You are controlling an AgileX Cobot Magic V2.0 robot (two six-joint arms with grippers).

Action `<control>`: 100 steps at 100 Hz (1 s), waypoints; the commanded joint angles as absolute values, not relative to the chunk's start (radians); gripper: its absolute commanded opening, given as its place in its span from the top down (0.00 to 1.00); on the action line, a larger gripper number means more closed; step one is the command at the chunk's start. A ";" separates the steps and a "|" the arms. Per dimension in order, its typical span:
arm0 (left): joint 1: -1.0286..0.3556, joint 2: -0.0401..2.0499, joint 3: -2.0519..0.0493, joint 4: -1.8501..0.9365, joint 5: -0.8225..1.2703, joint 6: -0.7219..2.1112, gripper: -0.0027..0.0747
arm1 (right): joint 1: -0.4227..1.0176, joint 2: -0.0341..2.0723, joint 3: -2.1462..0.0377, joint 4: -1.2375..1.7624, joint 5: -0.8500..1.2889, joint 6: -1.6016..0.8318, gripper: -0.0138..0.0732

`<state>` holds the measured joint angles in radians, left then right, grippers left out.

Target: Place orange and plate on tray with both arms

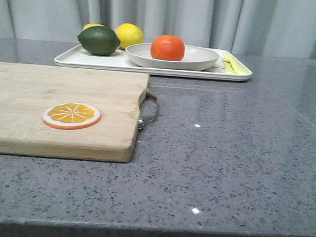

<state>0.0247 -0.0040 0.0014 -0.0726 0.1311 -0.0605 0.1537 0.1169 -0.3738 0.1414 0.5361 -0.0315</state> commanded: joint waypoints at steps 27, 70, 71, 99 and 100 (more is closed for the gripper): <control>0.026 -0.036 0.023 -0.076 0.056 -0.068 0.99 | 0.152 0.127 -0.398 0.137 0.460 -0.039 0.91; 0.026 -0.036 0.023 -0.076 0.056 -0.068 0.99 | 0.152 0.127 -0.348 0.127 0.408 -0.039 0.91; 0.026 -0.036 0.023 -0.076 0.056 -0.068 0.99 | 0.152 0.127 -0.344 0.127 0.394 -0.039 0.91; 0.026 -0.036 0.023 -0.076 0.056 -0.068 0.99 | 0.090 0.127 -0.180 0.113 -0.020 -0.028 0.91; 0.026 -0.036 0.023 -0.076 0.056 -0.068 0.99 | 0.087 0.127 -0.173 0.111 -0.029 -0.023 0.91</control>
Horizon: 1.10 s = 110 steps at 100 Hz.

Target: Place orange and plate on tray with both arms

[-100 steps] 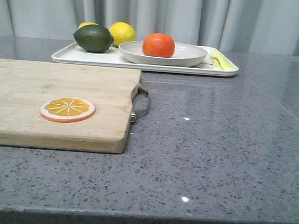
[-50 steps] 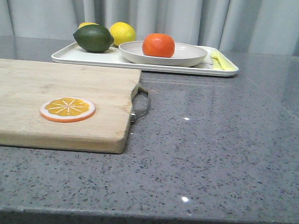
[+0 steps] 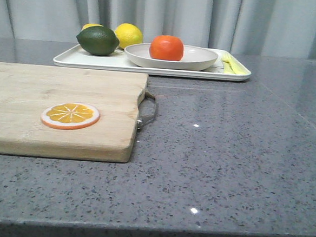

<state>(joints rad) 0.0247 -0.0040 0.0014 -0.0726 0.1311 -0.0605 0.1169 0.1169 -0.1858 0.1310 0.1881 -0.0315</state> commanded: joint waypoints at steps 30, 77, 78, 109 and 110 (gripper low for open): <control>0.026 -0.036 0.023 -0.076 0.056 -0.068 0.99 | -0.023 0.057 -0.035 -0.012 -0.187 0.101 0.91; 0.026 -0.036 0.023 -0.076 0.056 -0.068 0.99 | -0.039 -0.031 0.028 -0.012 -0.105 0.101 0.91; 0.026 -0.036 0.023 -0.076 0.056 -0.068 0.99 | -0.039 -0.031 0.028 -0.012 -0.105 0.101 0.91; 0.026 -0.036 0.023 -0.076 0.056 -0.068 0.99 | -0.039 -0.031 0.028 -0.012 -0.105 0.101 0.91; 0.026 -0.036 0.023 -0.076 0.056 -0.068 0.99 | -0.039 -0.031 0.028 -0.012 -0.105 0.101 0.91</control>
